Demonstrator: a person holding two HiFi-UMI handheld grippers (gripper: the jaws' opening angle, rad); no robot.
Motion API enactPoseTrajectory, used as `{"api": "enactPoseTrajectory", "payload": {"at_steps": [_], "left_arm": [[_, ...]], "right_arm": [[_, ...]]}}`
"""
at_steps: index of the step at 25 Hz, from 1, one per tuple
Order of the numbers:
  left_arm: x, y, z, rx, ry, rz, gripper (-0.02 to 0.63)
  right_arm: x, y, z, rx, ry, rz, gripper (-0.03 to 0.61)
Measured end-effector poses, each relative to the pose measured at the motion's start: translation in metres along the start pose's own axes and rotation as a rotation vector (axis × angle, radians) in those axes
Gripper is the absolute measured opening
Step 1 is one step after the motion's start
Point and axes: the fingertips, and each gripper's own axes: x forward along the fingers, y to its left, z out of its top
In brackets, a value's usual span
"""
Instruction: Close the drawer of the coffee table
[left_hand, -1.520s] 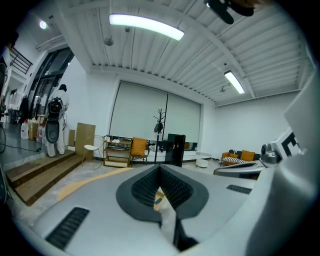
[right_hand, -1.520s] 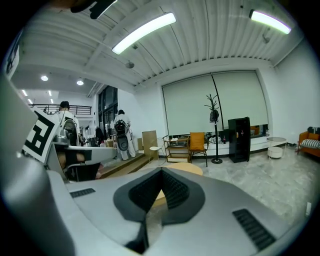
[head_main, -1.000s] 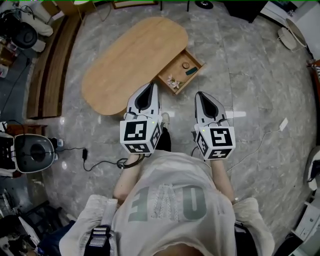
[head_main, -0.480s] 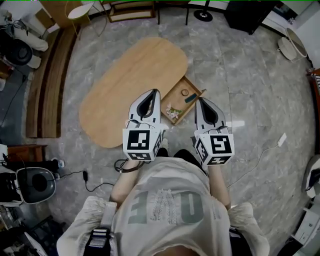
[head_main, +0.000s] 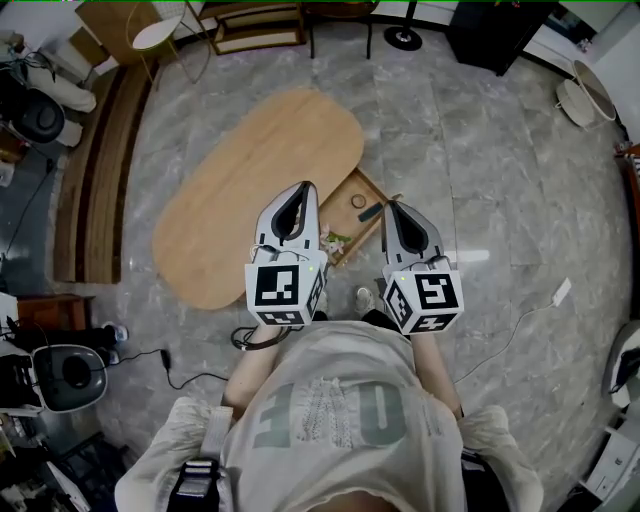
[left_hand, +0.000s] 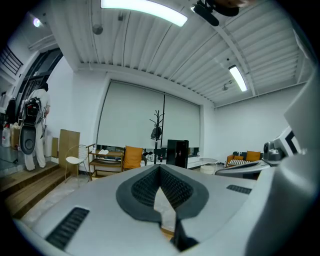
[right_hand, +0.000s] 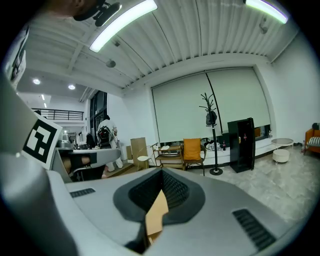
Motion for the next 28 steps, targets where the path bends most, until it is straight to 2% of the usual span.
{"api": "enactPoseTrajectory", "payload": {"at_steps": [5, 19, 25, 28], "left_arm": [[0.008, -0.018, 0.004, 0.000, -0.009, -0.001, 0.008], [0.018, 0.000, 0.009, 0.009, -0.041, 0.020, 0.008], [0.035, 0.003, -0.016, 0.018, -0.027, 0.013, 0.008], [0.052, 0.010, -0.040, 0.004, -0.024, 0.023, 0.008]], "right_arm": [[0.005, -0.013, 0.006, 0.017, -0.013, 0.022, 0.005], [0.027, -0.008, 0.017, -0.015, -0.040, 0.064, 0.006], [0.048, -0.015, 0.000, -0.034, -0.023, 0.088, 0.006], [0.070, -0.027, -0.014, -0.022, -0.030, 0.100, 0.006]]}}
